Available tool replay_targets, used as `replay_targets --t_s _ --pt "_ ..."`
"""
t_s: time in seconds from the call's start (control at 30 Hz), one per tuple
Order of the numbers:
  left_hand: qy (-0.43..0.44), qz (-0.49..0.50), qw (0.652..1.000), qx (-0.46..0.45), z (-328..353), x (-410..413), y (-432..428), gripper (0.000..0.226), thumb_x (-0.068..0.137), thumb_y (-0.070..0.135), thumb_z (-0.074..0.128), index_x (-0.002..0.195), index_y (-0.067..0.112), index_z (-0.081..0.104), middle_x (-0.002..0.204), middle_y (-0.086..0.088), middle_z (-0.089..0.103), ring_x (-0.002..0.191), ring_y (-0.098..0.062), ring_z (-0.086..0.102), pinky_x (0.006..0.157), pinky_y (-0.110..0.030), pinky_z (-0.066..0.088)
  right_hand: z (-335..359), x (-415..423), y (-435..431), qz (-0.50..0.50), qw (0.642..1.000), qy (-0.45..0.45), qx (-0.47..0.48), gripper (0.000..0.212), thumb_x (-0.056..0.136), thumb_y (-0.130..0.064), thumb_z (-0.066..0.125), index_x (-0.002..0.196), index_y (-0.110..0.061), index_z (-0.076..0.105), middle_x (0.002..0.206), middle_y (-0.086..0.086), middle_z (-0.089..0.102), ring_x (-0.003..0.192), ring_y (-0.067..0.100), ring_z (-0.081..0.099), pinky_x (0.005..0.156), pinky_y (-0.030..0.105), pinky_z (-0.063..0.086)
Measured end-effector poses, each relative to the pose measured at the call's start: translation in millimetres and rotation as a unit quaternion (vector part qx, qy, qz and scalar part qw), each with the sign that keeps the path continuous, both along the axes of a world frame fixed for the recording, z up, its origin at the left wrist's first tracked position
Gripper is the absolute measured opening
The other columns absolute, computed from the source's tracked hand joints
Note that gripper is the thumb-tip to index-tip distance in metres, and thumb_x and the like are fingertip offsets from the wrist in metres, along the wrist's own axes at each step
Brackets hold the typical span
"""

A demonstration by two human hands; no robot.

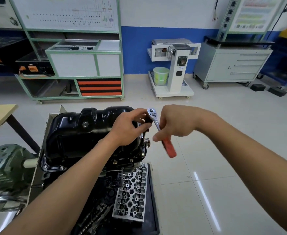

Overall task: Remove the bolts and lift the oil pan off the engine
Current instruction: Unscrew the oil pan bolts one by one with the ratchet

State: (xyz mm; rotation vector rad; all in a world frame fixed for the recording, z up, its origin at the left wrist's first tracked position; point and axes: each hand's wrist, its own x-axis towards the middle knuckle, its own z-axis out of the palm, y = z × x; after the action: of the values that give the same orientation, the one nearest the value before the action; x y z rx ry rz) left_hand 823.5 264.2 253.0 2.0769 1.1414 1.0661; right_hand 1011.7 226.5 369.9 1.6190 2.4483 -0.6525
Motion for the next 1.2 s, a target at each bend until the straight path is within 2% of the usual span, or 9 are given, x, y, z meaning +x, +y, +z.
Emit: replay_targets --t_s 0.17,0.27,0.37,0.47,0.63,0.77,0.87,1.0,1.2 --pt "0.058 -0.004 0.998 0.0 0.4 -1.0 1.5 0.036 0.084 0.047 0.069 0.116 0.03 0.071 0.097 0.021 0.073 0.094 -0.004 0.068 0.094 -0.043 0.054 2.0 4.6 29.1 -0.004 0.969 -0.13 0.21 0.013 0.087 -0.012 0.066 0.083 -0.022 0.073 0.067 0.0 0.051 0.06 0.021 0.05 0.052 0.027 0.035" --pt "0.041 -0.008 0.999 -0.004 -1.9 -2.1 3.9 0.03 0.084 0.042 0.071 0.107 0.022 0.072 0.094 0.017 0.075 0.093 -0.008 0.07 0.092 -0.045 0.054 -8.7 -6.4 49.8 0.008 0.953 -0.095 0.286 0.042 0.09 -0.001 0.054 0.115 -0.029 0.072 0.105 0.004 0.063 0.092 0.029 0.059 0.067 0.031 0.042" --pt "0.027 -0.018 0.999 0.002 -2.1 -3.6 4.0 0.026 0.085 0.038 0.074 0.104 0.021 0.07 0.089 0.018 0.073 0.088 -0.011 0.07 0.09 -0.045 0.055 -18.2 -13.4 61.2 0.074 0.95 -0.05 0.299 0.053 0.088 0.007 0.049 0.124 -0.026 0.069 0.144 -0.004 0.056 0.128 0.023 0.051 0.09 0.04 0.051" --pt "0.023 -0.021 0.999 0.006 -3.3 -4.1 4.3 0.02 0.084 0.037 0.075 0.095 0.022 0.069 0.085 0.014 0.072 0.084 -0.013 0.069 0.086 -0.045 0.055 -21.7 -13.9 56.7 0.074 0.957 -0.014 0.281 0.053 0.091 0.005 0.047 0.131 -0.025 0.065 0.153 -0.007 0.046 0.133 0.023 0.049 0.095 0.044 0.049" --pt "0.022 0.018 1.0 0.0 -7.4 0.4 7.1 0.024 0.081 0.036 0.085 0.092 0.02 0.071 0.084 0.012 0.074 0.08 -0.008 0.069 0.082 -0.043 0.056 -16.0 -1.0 32.4 -0.011 0.955 -0.104 0.277 0.012 0.097 -0.022 0.055 0.099 -0.017 0.066 0.1 0.006 0.06 0.08 0.026 0.056 0.057 0.033 0.042" --pt "0.004 0.025 1.0 0.013 -9.0 2.9 5.9 0.029 0.078 0.036 0.086 0.096 0.017 0.074 0.081 0.014 0.074 0.075 -0.004 0.068 0.075 -0.038 0.056 -9.7 -5.5 3.8 0.009 0.988 -0.069 0.137 0.033 0.089 -0.047 0.065 0.077 -0.016 0.072 0.064 0.002 0.061 0.063 0.018 0.058 0.053 0.03 0.045" --pt "0.004 0.025 0.999 0.036 -11.1 2.2 6.5 0.023 0.071 0.031 0.067 0.083 0.011 0.067 0.069 0.006 0.067 0.064 -0.023 0.059 0.061 -0.043 0.05 -22.2 -26.5 -6.6 0.016 0.996 0.041 0.071 0.054 0.091 -0.056 0.061 0.066 -0.009 0.069 0.062 0.002 0.068 0.061 0.013 0.061 0.058 0.026 0.049" --pt "0.013 0.027 0.998 0.054 -10.6 0.0 6.0 0.011 0.066 0.016 0.051 0.071 0.026 0.053 0.055 0.012 0.051 0.055 -0.017 0.041 0.053 -0.039 0.038 -32.6 -38.4 -3.2 -0.012 0.988 0.137 0.065 0.062 0.093 -0.056 0.06 0.059 -0.005 0.069 0.047 -0.007 0.064 0.048 -0.001 0.055 0.05 0.01 0.039" --pt "-0.011 -0.005 1.0 0.014 -6.4 -0.7 2.8 0.02 0.074 0.045 0.074 0.09 0.035 0.07 0.08 0.016 0.073 0.074 -0.004 0.069 0.073 -0.034 0.056 -7.8 -15.6 8.6 0.001 0.999 0.028 -0.035 0.057 0.083 -0.049 0.076 0.037 -0.022 0.055 0.036 -0.01 0.044 0.036 0.008 0.038 0.046 0.02 0.033"
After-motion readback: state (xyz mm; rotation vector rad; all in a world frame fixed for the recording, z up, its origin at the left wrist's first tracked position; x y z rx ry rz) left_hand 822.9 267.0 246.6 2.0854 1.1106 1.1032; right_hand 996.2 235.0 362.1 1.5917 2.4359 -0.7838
